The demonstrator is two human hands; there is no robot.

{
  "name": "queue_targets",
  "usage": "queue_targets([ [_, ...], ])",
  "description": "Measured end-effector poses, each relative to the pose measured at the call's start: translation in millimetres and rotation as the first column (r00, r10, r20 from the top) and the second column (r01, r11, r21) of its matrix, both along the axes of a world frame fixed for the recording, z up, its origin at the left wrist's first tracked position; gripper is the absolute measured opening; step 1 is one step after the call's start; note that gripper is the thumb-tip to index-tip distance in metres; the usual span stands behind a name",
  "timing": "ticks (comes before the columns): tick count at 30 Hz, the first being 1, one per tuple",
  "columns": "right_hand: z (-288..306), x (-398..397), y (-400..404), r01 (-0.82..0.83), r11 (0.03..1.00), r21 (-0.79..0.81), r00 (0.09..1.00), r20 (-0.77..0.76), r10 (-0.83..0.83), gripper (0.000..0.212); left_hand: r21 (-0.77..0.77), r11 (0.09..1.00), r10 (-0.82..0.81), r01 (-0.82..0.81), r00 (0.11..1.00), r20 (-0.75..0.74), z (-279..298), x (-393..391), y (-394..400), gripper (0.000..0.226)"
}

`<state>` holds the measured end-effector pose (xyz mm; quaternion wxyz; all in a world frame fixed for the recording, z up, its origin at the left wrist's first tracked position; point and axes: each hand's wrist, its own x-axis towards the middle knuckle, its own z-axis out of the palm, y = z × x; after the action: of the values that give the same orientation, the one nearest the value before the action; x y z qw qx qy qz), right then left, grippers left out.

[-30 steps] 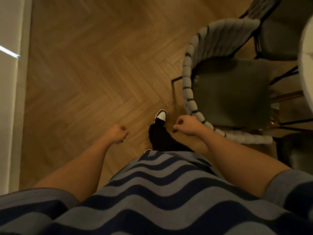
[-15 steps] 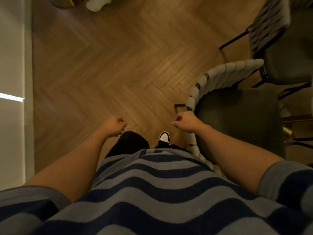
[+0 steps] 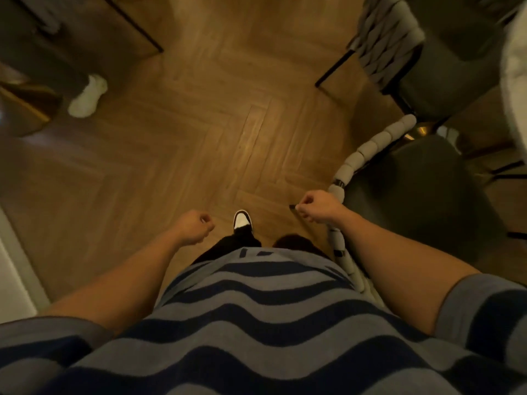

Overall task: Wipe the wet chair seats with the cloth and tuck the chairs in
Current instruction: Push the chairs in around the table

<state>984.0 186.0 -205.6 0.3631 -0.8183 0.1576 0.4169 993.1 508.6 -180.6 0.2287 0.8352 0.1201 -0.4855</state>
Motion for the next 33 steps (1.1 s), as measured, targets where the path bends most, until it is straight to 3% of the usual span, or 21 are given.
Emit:
queue_targets([
  [7,2,46,-5,0.289,0.957,-0.02,0.957,0.004,-0.289,0.019,0.013,0.95,-0.313,0.313,0.95,-0.002,-4,133,-19,0.022],
  [15,-9,100,-63,0.599,0.8,-0.035,0.8,-0.013,-0.6,0.017,-0.003,0.805,-0.594,0.594,0.805,0.009,-19,276,-128,0.023],
  [24,-9,160,-130,0.824,0.566,0.029,0.566,-0.007,-0.824,0.015,-0.006,0.541,-0.836,0.841,0.539,0.105,-18,380,-279,0.023],
  [29,-5,180,-149,0.896,0.442,0.039,0.443,-0.007,-0.897,0.012,-0.037,0.345,-0.928,0.938,0.347,0.133,-22,420,-350,0.022],
  [33,-6,195,-158,0.948,0.318,0.011,0.318,-0.006,-0.948,0.014,-0.066,0.203,-0.965,0.977,0.211,0.156,-26,446,-402,0.034],
])
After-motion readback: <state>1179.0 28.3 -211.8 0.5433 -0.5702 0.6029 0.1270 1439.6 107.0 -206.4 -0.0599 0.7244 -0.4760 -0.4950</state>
